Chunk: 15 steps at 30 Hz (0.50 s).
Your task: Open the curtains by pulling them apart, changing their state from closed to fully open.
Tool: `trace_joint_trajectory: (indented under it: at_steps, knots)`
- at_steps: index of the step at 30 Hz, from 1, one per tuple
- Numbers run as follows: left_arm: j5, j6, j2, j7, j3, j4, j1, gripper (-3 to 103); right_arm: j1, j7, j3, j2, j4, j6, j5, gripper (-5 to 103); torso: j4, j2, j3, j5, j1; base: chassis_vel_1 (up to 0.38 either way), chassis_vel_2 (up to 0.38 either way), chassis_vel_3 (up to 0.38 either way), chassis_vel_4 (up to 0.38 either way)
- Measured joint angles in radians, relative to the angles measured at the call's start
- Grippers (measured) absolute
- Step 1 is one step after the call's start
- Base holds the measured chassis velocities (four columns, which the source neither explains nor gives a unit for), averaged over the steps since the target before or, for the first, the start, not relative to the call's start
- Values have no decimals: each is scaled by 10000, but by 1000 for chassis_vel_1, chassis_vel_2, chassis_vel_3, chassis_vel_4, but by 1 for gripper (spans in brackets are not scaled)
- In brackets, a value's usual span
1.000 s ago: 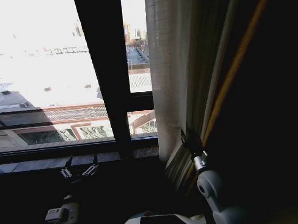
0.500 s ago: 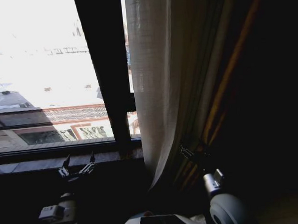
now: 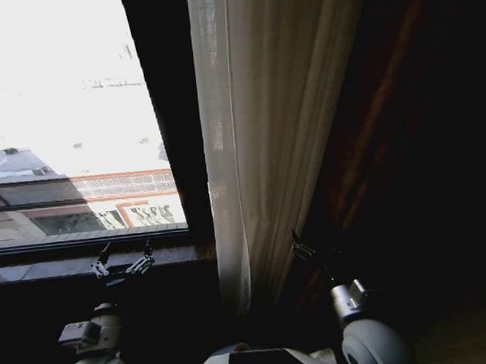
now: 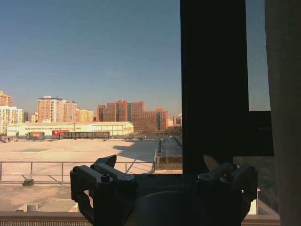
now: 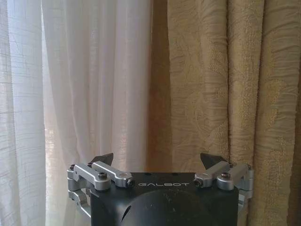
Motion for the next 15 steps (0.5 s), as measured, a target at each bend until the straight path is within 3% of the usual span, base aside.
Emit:
trace_joint_trajectory:
  at_steps: [8, 15]
  knots:
    - [-23, 101, -75, -9, -12, 189, 195, 100, 175, 134, 15, -12, -421, -1, -189, 100, 2, 0, 0, 0, 0, 135, 142, -119, -144]
    - [-58, 270, -40, -10, 44, 259, 204, 100, 423, 206, -203, -1, -789, -1, -265, 100, 1, 1, 0, -3, -1, 262, 244, -268, -257]
